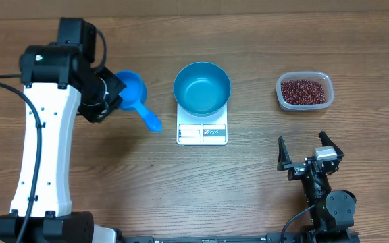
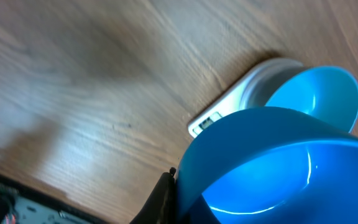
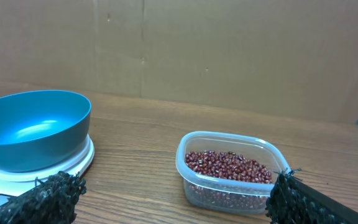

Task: Scoop item into bowl and weigh 150g on scale
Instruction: 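Lift the blue scoop and carry it toward the teal bowl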

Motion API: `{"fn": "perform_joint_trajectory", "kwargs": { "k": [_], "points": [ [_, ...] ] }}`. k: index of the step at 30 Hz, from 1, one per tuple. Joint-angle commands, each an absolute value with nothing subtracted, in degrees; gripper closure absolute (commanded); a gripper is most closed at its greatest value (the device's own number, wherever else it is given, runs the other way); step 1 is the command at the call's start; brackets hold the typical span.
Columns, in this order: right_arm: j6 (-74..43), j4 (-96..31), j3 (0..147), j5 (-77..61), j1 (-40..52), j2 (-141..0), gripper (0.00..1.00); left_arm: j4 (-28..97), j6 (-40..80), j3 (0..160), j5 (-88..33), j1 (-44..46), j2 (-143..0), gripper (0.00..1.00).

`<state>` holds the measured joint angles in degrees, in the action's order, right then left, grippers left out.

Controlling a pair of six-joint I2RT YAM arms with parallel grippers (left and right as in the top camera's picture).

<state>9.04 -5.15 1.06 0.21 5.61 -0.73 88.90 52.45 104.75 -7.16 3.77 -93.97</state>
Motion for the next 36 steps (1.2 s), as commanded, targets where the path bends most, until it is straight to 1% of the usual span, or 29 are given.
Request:
{"fn": "perform_joint_trajectory", "kwargs": {
  "k": [1,3,8,17,23,36],
  "points": [
    [9.5,-4.8,0.4,-0.1,5.3,-0.2,0.0,90.1,60.6,106.2,-8.3,6.9,-93.2,0.96],
    [9.5,-4.8,0.4,-0.1,5.3,-0.2,0.0,90.6,63.4,106.2,-7.3,8.5,-93.2,0.96],
    [9.5,-4.8,0.4,-0.1,5.3,-0.2,0.0,93.2,74.2,106.2,0.2,14.1,-93.2,0.96],
    [9.5,-4.8,0.4,-0.1,5.3,-0.2,0.0,92.5,79.1,106.2,2.4,21.5,-93.2,0.96],
    [9.5,-4.8,0.4,-0.1,5.3,-0.2,0.0,92.5,81.5,106.2,3.6,22.5,-93.2,0.96],
    [9.5,-4.8,0.4,-0.1,5.3,-0.2,0.0,91.0,81.5,106.2,3.6,22.5,-93.3,0.96]
  ]
}}
